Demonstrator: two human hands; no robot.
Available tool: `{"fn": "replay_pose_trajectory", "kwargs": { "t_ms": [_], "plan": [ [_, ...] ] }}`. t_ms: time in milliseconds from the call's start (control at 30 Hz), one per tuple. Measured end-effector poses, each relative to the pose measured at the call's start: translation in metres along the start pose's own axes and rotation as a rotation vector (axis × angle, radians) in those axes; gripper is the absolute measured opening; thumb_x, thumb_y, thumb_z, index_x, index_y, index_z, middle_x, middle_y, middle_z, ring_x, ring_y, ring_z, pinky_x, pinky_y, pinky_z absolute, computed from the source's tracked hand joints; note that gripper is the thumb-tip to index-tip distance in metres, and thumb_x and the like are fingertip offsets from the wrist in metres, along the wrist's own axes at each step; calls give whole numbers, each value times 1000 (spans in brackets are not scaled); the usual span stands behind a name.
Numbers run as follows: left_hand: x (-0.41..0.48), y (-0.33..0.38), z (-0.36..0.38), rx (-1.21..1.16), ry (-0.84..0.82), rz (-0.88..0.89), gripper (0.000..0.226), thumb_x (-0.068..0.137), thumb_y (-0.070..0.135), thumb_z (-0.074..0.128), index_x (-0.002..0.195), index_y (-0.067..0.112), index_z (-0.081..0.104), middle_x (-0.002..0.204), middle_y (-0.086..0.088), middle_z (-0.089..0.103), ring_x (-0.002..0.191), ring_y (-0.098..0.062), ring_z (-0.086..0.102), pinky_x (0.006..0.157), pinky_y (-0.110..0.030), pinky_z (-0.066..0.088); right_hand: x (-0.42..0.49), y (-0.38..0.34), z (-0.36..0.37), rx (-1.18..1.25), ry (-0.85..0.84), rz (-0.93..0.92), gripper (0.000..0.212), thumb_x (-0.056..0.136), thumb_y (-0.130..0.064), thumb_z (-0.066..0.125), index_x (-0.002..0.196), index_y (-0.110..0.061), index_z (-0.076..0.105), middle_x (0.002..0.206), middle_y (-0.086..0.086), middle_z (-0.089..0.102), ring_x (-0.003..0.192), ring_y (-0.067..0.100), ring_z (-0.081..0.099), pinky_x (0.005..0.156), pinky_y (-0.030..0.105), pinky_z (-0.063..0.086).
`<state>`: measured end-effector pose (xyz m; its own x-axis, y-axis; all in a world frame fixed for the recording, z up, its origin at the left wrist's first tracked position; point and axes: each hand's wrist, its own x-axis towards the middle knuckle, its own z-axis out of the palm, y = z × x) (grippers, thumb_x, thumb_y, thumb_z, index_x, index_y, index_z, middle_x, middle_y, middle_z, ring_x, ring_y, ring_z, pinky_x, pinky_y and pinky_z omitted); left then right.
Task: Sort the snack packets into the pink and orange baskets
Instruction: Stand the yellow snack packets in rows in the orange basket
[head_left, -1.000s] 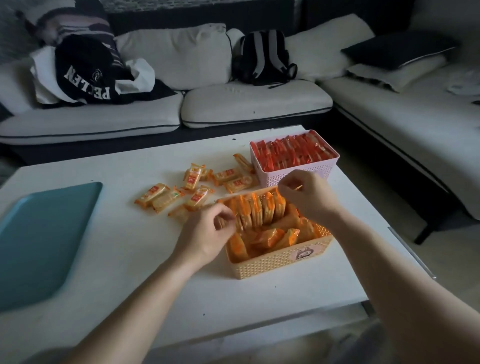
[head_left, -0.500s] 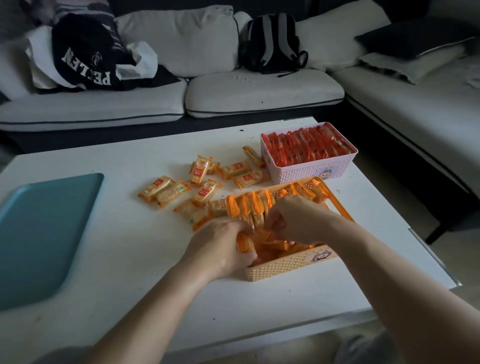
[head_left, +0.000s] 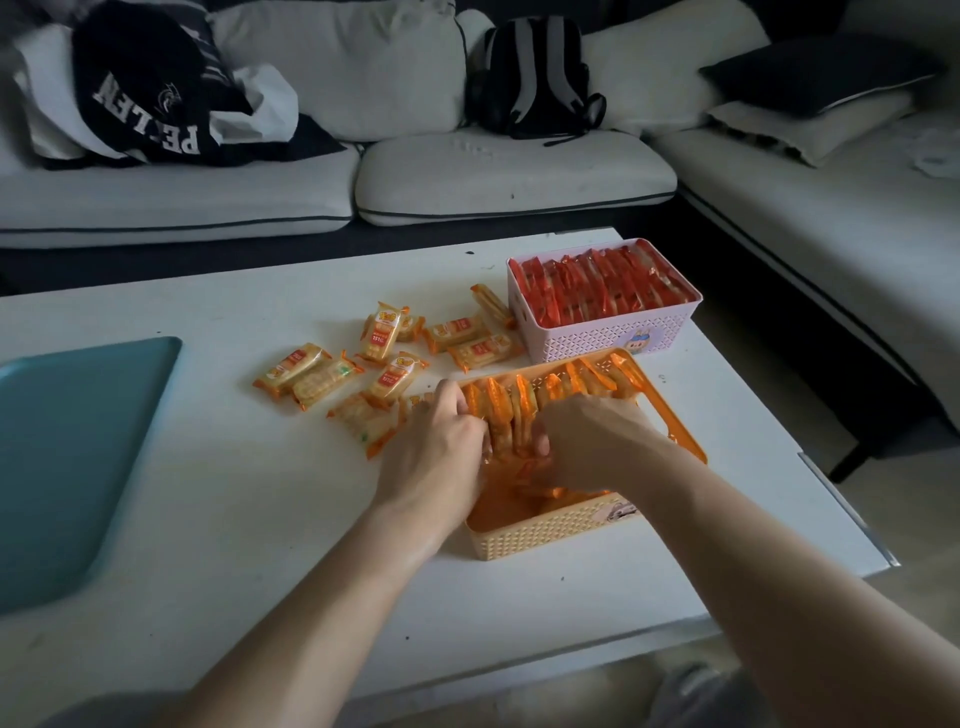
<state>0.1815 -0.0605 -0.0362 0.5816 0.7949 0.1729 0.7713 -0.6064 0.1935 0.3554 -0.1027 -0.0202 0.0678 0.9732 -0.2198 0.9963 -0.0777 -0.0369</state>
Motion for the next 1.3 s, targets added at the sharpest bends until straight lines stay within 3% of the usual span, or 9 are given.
{"fn": "replay_pose_trajectory", "kwargs": {
  "t_ms": [233, 400, 533, 667, 767, 933, 1033, 1133, 1300],
  "plan": [
    [3, -16, -6, -211, -114, -96, 40, 77, 47, 79, 113, 37, 66, 119, 12, 44, 102, -13, 52, 76, -33, 50, -3, -6, 1, -121, -30, 14, 9, 89, -25, 64, 98, -23, 65, 83, -5, 65, 71, 13, 61, 55, 25, 44],
    [0, -27, -6, -278, -165, -153, 52, 73, 50, 82, 118, 41, 58, 121, 11, 43, 107, -14, 53, 82, -34, 50, 0, -4, -3, 127, 113, 120, 53, 83, -77, 53, 85, -26, 66, 78, -7, 67, 69, 13, 65, 58, 28, 53],
    [-3, -27, -2, -335, -144, -187, 50, 74, 43, 83, 117, 40, 58, 118, 9, 47, 112, -16, 56, 90, -38, 51, 11, -18, 2, 337, 63, 237, 43, 91, -58, 52, 70, -20, 56, 71, -3, 61, 65, 15, 61, 57, 28, 48],
    [-5, -19, 0, -284, -121, -184, 56, 73, 36, 81, 123, 35, 55, 123, 8, 46, 116, -19, 52, 80, -31, 42, 21, -33, 1, 390, 34, 352, 36, 94, -46, 44, 101, -18, 67, 91, 0, 69, 84, 24, 66, 70, 34, 48],
    [-6, -14, 4, -252, -90, -143, 62, 72, 38, 81, 125, 31, 50, 125, 7, 46, 118, -19, 50, 80, -31, 43, 26, -41, 2, 439, 19, 398, 37, 97, -35, 40, 89, -14, 69, 56, -6, 71, 69, 15, 64, 61, 30, 39],
    [-2, -15, 7, -249, -76, -79, 58, 72, 44, 79, 119, 29, 49, 121, 6, 50, 118, -18, 50, 86, -36, 49, 28, -39, 1, 740, -129, 412, 64, 94, -56, 27, 89, -14, 74, 57, 1, 73, 66, 17, 71, 86, 37, 53],
    [0, -15, 6, -209, -74, -77, 53, 78, 40, 76, 124, 26, 51, 125, 4, 51, 121, -20, 50, 88, -34, 45, 29, -35, -4, 907, -234, 401, 68, 96, -59, 29, 96, -6, 72, 67, 8, 76, 50, 17, 62, 53, 23, 48],
    [2, -11, 7, -115, -46, -129, 50, 81, 47, 73, 122, 28, 53, 126, 4, 50, 122, -21, 50, 85, -34, 45, 25, -27, -13, 947, -338, 422, 60, 98, -52, 37, 101, -3, 71, 77, 7, 79, 55, 18, 61, 50, 22, 37],
    [2, -2, 10, 52, 40, -100, 51, 84, 53, 71, 123, 27, 51, 125, 1, 52, 117, -22, 54, 81, -33, 50, 5, 19, -22, 486, -46, 92, 14, 90, -22, 63, 84, -22, 76, 82, -11, 73, 77, 14, 68, 66, 23, 50]
  ]
}}
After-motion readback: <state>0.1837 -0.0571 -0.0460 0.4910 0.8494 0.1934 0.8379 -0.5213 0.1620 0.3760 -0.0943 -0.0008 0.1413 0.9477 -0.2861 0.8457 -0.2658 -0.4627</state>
